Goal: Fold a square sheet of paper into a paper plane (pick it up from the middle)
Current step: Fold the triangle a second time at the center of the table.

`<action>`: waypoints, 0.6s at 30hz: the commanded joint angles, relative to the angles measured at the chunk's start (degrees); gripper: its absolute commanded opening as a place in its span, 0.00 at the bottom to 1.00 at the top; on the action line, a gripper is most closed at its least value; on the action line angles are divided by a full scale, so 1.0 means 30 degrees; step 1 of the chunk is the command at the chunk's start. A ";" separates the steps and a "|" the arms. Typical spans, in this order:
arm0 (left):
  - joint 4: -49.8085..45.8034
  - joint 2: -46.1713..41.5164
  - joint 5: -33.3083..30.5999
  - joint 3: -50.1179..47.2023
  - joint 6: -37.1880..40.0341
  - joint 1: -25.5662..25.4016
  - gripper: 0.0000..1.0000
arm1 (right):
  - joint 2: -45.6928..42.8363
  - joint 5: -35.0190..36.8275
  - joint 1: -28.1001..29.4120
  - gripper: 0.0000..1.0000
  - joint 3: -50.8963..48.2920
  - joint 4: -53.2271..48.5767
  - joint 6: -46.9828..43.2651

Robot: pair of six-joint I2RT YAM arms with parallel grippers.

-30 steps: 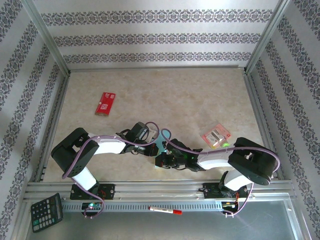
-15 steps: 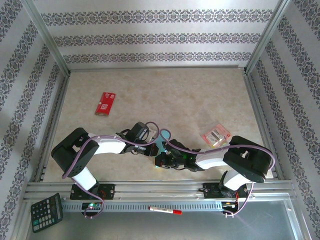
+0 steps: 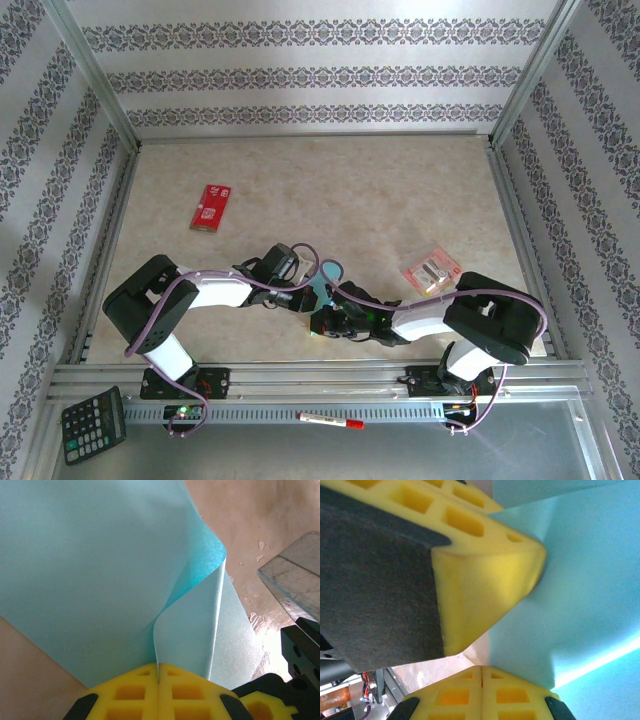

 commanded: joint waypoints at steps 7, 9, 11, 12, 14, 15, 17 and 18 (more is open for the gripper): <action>-0.2174 0.0975 -0.1836 0.0161 0.0583 0.0247 0.00 | -0.0225 0.0146 0.1399 0.00 -0.0704 -0.0669 0.1009; -0.2161 0.0990 -0.1864 0.0160 0.0595 0.0247 0.00 | -0.0241 0.0218 0.1667 0.00 -0.0719 -0.0729 0.1142; -0.2194 0.0976 -0.1896 0.0127 0.0595 0.0247 0.00 | -0.0261 0.0222 0.1913 0.00 -0.0719 -0.0779 0.1288; -0.2233 0.0976 -0.1940 0.0133 0.0595 0.0240 0.00 | -0.0260 0.0241 0.2016 0.00 -0.0719 -0.0829 0.1299; -0.2293 0.0975 -0.1955 0.0163 0.0617 0.0247 0.00 | -0.0242 0.0087 0.2158 0.00 -0.0719 -0.0829 0.1323; -0.2320 0.0948 -0.1955 0.0173 0.0627 0.0247 0.00 | -0.0317 0.0062 0.2152 0.00 -0.0719 -0.0775 0.1319; -0.2320 0.0946 -0.1930 0.0177 0.0631 0.0247 0.00 | -0.0990 0.0289 0.1895 0.00 -0.0719 -0.0777 0.1324; -0.2340 0.0946 -0.1908 0.0176 0.0642 0.0247 0.00 | -0.1385 0.0372 0.1593 0.00 -0.0719 -0.0783 0.1306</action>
